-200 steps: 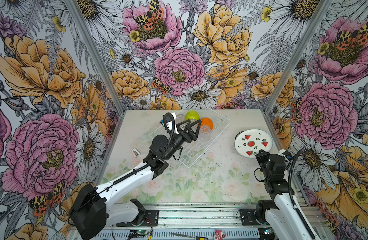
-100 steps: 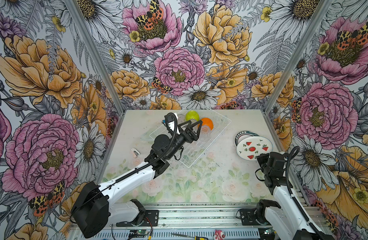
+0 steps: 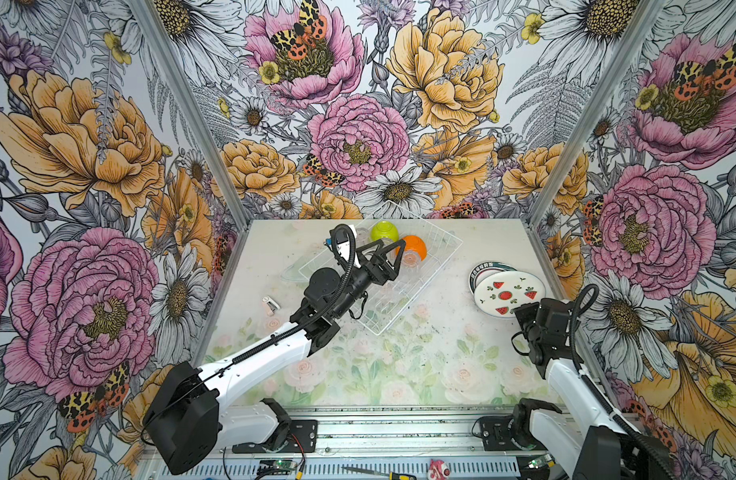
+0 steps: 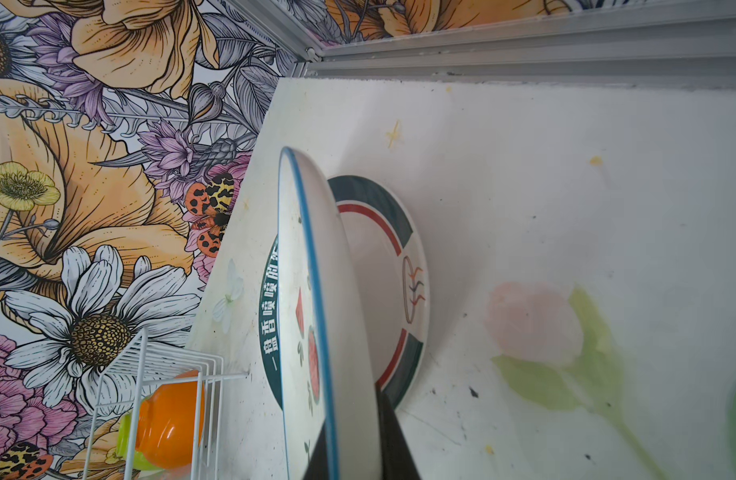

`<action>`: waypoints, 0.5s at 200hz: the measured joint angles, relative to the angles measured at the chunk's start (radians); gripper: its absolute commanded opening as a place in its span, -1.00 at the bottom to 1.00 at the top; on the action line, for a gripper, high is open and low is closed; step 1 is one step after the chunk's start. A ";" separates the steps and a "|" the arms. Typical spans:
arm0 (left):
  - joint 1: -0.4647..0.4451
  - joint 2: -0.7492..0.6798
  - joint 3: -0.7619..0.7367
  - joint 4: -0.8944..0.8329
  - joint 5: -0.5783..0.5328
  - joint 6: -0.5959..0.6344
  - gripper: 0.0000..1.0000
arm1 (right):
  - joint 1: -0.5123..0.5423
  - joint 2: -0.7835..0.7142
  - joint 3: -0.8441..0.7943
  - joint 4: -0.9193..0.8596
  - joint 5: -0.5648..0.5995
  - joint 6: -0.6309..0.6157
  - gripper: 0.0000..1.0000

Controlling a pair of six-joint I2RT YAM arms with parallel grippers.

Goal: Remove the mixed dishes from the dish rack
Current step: 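Lower the watermelon-print plate flat onto the banded plate and open the right gripper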

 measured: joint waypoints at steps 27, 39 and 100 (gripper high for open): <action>0.000 0.000 0.000 0.000 0.000 0.000 0.97 | -0.003 0.042 0.014 0.016 -0.008 0.011 -0.96; 0.000 0.000 0.000 0.000 0.000 0.000 0.97 | -0.004 0.052 0.018 0.019 -0.011 0.014 -0.80; 0.000 0.000 0.001 0.000 0.000 -0.001 0.97 | -0.021 0.061 0.021 -0.003 -0.024 0.021 -0.28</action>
